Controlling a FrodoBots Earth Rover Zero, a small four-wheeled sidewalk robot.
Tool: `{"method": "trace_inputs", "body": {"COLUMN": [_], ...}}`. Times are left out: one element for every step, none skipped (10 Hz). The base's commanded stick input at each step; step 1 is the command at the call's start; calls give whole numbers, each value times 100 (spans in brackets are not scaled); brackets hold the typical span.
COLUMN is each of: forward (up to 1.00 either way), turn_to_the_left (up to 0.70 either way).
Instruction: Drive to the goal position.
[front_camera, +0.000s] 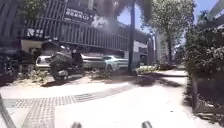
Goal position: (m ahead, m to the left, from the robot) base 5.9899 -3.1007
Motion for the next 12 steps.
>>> {"method": "trace_inputs", "body": {"forward": [70, 70, 70, 70, 70, 70, 70, 70, 70, 70, 70, 70], "turn_to_the_left": [-14, -14, -14, -14, -14, -14, -14, -9, -12, -14, -14, -14]}}
